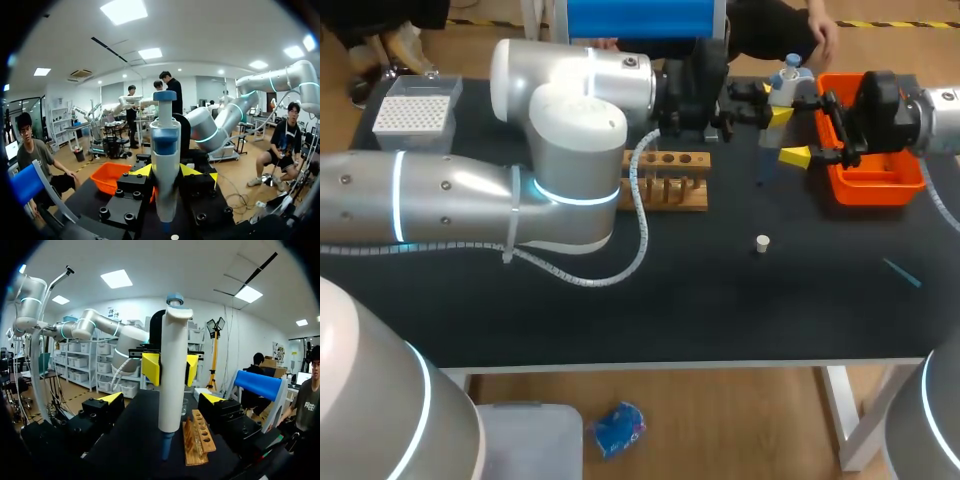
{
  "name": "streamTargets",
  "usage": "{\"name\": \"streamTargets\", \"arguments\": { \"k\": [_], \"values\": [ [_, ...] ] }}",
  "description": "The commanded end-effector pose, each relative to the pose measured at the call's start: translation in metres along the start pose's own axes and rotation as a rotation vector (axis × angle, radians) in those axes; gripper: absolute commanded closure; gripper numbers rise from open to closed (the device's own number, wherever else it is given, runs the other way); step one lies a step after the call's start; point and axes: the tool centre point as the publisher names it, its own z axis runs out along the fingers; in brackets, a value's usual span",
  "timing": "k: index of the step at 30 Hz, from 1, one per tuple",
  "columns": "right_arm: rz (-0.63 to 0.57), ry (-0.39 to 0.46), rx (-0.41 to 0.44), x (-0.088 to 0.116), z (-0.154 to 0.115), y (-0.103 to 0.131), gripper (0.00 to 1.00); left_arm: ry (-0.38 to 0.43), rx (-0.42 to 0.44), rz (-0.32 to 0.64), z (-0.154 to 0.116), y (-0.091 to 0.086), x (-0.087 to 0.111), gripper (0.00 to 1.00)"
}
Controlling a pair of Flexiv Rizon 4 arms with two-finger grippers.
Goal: Invert the test tube, pick up the pipette, mount the tip to pipette, aspirate from beaker and dispense into the tube, eject the tip, return the pipette, and cap with the stopper.
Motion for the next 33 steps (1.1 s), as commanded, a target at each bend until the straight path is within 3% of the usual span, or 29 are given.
{"name": "streamTargets", "arguments": {
  "k": [1,12,18,33],
  "values": [
    [0.000,0.000,0.002,0.001,-0.001,0.001,0.00,-0.017,-0.006,-0.004,-0.015,0.000,0.009,1.00],
    [0.000,0.000,0.002,0.001,-0.001,0.001,0.00,-0.039,-0.047,-0.025,-0.040,0.002,0.028,1.00],
    [0.000,0.000,0.002,0.001,-0.001,0.001,0.00,-0.103,-0.072,-0.062,-0.062,0.009,0.042,1.00],
    [0.000,0.000,0.002,0.001,-0.001,0.001,0.00,-0.103,-0.072,-0.062,-0.062,0.009,0.042,1.00]
  ]
}}
